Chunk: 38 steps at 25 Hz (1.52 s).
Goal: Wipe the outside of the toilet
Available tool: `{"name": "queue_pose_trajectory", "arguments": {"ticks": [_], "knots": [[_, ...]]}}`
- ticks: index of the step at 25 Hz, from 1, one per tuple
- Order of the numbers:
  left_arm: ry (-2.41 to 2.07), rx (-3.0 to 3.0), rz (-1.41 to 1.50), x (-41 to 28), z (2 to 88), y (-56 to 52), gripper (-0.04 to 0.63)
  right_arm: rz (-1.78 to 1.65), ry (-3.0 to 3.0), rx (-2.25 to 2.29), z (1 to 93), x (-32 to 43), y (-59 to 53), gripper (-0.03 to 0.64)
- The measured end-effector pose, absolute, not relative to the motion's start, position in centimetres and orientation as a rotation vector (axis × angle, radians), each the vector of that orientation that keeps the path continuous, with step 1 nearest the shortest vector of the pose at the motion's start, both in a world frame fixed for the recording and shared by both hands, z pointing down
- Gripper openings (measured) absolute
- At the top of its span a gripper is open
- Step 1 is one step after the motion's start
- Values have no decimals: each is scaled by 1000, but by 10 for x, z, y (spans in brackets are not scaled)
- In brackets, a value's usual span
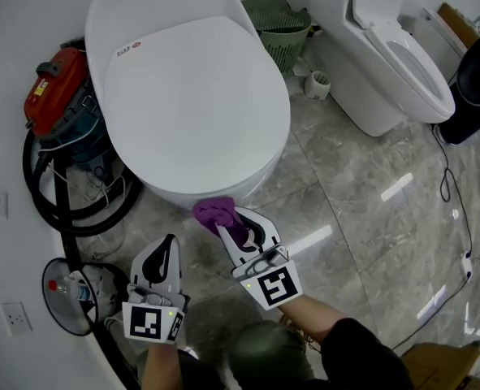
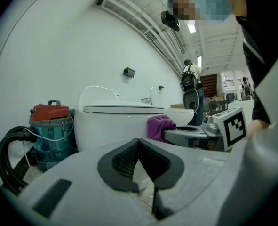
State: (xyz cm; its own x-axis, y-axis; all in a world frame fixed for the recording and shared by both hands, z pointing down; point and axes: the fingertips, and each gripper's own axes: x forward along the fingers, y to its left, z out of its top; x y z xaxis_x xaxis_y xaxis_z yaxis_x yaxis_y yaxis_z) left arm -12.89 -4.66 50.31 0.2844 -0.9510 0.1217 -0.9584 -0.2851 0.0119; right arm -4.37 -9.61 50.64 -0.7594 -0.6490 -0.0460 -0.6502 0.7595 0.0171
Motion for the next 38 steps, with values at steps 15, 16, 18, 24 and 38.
{"name": "queue_pose_trajectory", "arguments": {"ticks": [15, 16, 18, 24, 38], "knots": [[-1770, 2470, 138, -121, 510, -46, 2, 107, 2748, -1454, 513, 77, -186, 83], [-1772, 2469, 140, -122, 509, -45, 2, 101, 2736, -1474, 513, 82, -192, 83], [-1778, 2470, 143, -123, 508, -44, 2, 89, 2710, -1528, 513, 91, -208, 82], [-1773, 2479, 156, -119, 508, -43, 2, -40, 2607, -1800, 531, 132, -275, 81], [-1731, 2521, 124, -113, 507, -48, 2, 78, 2811, -1493, 551, 67, -122, 81]]}}
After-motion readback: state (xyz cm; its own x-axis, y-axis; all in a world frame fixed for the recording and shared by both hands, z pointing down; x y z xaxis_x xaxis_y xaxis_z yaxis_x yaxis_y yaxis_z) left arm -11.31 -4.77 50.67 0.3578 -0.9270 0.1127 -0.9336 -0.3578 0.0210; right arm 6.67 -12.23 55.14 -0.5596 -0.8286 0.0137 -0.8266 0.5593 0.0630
